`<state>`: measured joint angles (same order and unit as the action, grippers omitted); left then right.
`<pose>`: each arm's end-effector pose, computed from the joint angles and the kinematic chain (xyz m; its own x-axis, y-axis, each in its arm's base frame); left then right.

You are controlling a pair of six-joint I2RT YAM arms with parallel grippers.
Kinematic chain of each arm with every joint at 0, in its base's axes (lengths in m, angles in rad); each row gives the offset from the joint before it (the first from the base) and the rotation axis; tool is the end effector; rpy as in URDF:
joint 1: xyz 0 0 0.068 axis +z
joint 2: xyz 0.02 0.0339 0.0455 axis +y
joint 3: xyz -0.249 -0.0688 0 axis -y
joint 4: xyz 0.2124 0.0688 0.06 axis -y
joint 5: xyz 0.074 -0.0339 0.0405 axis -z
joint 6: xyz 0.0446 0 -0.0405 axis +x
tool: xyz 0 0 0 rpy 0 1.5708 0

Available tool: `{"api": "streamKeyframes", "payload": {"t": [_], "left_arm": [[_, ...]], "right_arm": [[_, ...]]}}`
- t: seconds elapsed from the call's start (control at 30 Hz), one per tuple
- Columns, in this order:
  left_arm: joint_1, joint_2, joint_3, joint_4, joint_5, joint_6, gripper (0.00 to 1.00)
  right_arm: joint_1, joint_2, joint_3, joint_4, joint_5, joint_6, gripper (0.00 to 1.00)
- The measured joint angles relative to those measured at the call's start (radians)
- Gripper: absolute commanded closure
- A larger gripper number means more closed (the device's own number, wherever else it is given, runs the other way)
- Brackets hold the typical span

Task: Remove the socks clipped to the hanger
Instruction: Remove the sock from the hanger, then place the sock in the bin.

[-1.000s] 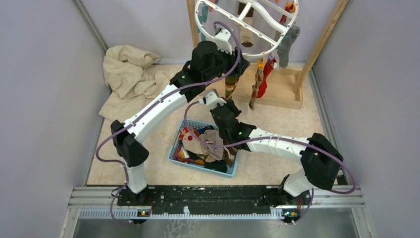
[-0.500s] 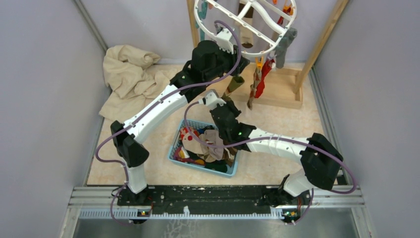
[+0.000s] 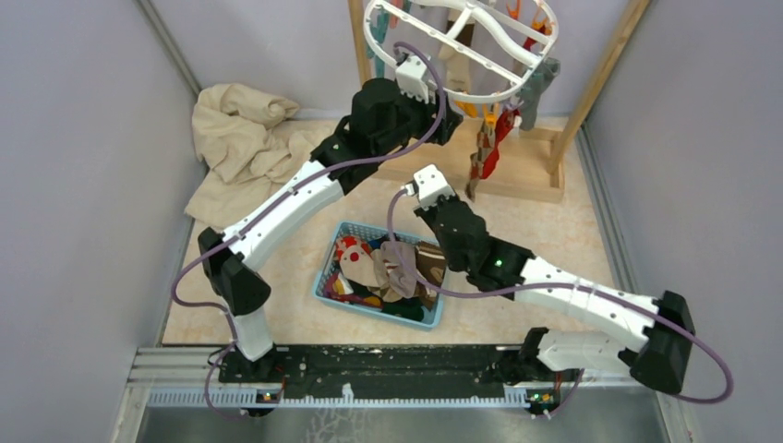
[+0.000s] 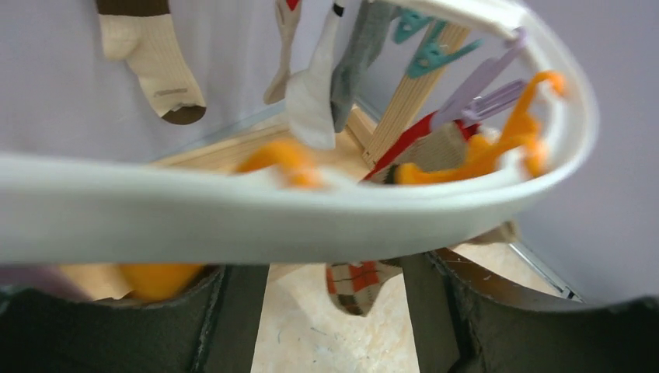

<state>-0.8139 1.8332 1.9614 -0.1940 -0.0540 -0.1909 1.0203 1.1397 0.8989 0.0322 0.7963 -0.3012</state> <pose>0.2804 -0.2934 0.4328 -0.1751 -0.0906 -0.9804 0.6678 0.7207 -0.1858 0.1524 0.1874 0.3256 -0.0352 -0.4539 -0.8904 -0.2520 0.8662 -0.4316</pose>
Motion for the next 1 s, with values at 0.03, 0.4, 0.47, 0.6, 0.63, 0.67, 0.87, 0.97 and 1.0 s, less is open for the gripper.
{"api": "streamKeyframes", "payload": {"t": [0.03, 0.4, 0.47, 0.6, 0.63, 0.67, 0.87, 0.97, 1.0], "left_arm": [[0.003, -0.007, -0.009, 0.0, -0.003, 0.003, 0.32], [0.082, -0.072, -0.087, 0.007, -0.018, 0.01, 0.27], [0.088, -0.091, -0.107, 0.007, -0.027, 0.013, 0.25], [0.087, -0.145, -0.151, 0.007, -0.04, 0.024, 0.23], [0.087, -0.161, -0.163, 0.008, -0.042, 0.025, 0.23], [0.086, -0.18, -0.178, 0.009, -0.043, 0.026, 0.22], [0.085, -0.3, -0.292, 0.036, -0.045, 0.023, 0.17], [0.085, -0.357, -0.369, 0.053, -0.045, 0.015, 0.16], [0.085, -0.373, -0.392, 0.06, -0.045, 0.01, 0.16]], "right_arm": [[0.0, -0.032, 0.003, -0.026, -0.026, 0.019, 1.0], [0.002, -0.111, 0.04, -0.303, -0.351, 0.229, 1.0], [0.005, -0.112, 0.039, -0.323, -0.403, 0.264, 1.0], [0.008, -0.113, 0.039, -0.346, -0.499, 0.322, 1.0], [0.011, -0.112, 0.039, -0.352, -0.515, 0.33, 1.0], [0.016, -0.11, 0.038, -0.358, -0.528, 0.34, 1.0], [0.046, -0.082, -0.006, -0.355, -0.583, 0.393, 1.0], [0.057, -0.056, -0.062, -0.341, -0.6, 0.426, 1.0], [0.065, -0.047, -0.081, -0.335, -0.606, 0.438, 1.0]]}}
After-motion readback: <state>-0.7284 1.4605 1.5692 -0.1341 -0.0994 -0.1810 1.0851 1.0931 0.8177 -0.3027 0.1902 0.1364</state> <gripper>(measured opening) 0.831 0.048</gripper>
